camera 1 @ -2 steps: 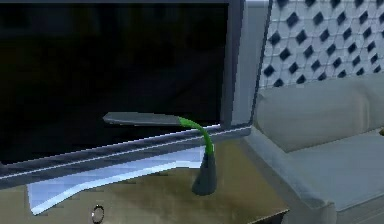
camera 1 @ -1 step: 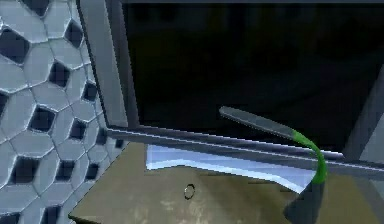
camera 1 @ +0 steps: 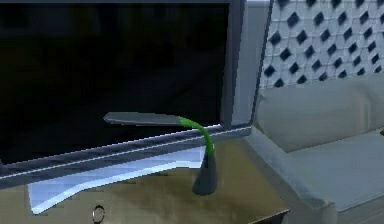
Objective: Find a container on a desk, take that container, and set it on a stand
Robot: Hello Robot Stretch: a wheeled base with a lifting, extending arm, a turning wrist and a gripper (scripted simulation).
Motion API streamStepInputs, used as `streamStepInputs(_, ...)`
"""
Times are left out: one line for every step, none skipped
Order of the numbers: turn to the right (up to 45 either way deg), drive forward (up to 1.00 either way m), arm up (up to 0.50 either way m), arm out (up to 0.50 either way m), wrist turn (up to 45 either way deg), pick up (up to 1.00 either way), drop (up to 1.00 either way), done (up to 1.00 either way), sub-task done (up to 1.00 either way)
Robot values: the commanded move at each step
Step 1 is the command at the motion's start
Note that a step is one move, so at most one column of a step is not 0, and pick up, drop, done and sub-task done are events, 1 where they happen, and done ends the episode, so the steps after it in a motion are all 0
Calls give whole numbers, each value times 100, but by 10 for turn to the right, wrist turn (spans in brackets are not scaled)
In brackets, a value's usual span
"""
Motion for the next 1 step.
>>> streamStepInputs(-240, 0, 0, 0, 0, 0, 0, 0, 0)
